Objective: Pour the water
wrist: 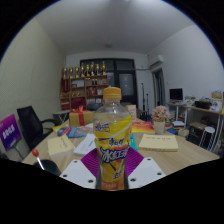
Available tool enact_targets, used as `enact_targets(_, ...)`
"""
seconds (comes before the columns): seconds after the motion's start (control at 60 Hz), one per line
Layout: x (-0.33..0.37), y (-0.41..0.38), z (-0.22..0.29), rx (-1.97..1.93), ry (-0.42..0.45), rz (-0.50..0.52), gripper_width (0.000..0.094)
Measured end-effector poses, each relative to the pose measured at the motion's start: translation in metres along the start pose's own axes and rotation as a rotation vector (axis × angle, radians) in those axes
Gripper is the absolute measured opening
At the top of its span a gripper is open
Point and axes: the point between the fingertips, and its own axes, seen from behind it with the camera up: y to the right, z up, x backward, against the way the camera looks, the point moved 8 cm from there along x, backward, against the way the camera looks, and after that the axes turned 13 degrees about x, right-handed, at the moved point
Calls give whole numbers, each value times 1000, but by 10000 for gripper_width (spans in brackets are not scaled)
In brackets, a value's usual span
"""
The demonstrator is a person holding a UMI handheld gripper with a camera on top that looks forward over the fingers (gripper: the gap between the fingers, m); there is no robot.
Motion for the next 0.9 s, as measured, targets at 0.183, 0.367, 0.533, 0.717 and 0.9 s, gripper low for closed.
enact_targets(0.183,12,-28,0,57,11,-8,311)
enact_targets(0.367,11,-27,0,33,-30,7,575)
enact_targets(0.533,60,-26,0,-1,-55,52,820)
enact_targets(0.717,143,-24,17,58,-33,18,832)
enact_targets(0.9,236,-27,17,69,-39,33,828)
